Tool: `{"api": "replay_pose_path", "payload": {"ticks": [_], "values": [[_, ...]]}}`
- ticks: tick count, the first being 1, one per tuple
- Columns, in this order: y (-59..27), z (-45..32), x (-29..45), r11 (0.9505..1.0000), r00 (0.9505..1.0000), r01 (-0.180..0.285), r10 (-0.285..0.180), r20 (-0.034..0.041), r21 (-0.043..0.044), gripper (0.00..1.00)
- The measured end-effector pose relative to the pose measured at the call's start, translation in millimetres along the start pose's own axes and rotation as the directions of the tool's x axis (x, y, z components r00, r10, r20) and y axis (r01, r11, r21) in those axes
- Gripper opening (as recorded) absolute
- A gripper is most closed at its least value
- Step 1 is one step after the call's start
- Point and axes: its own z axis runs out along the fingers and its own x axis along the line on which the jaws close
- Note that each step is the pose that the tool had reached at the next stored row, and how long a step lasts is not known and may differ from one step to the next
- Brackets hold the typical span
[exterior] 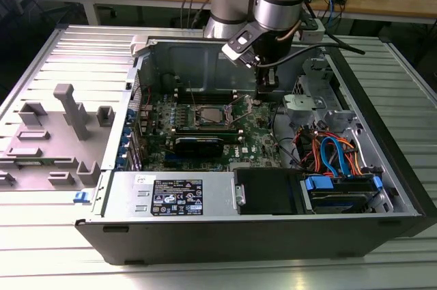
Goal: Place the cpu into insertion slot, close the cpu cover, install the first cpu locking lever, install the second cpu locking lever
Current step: 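Close the cpu cover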
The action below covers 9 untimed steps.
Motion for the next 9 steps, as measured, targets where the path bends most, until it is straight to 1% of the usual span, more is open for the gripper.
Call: {"api": "replay_pose_path", "payload": {"ticks": [2,4,6,9], "values": [[0.4,3.7,0.0,1.0000,1.0000,0.003,-0.003,0.0000,0.0006,0.11],[0.8,10.8,0.1,1.0000,1.0000,0.003,-0.003,-0.0001,0.0034,0.11],[0.7,16.3,0.2,1.0000,1.0000,0.004,-0.004,0.0000,0.0050,0.11],[-0.4,16.9,0.2,1.0000,1.0000,0.004,-0.004,-0.0001,0.0070,0.11]]}}
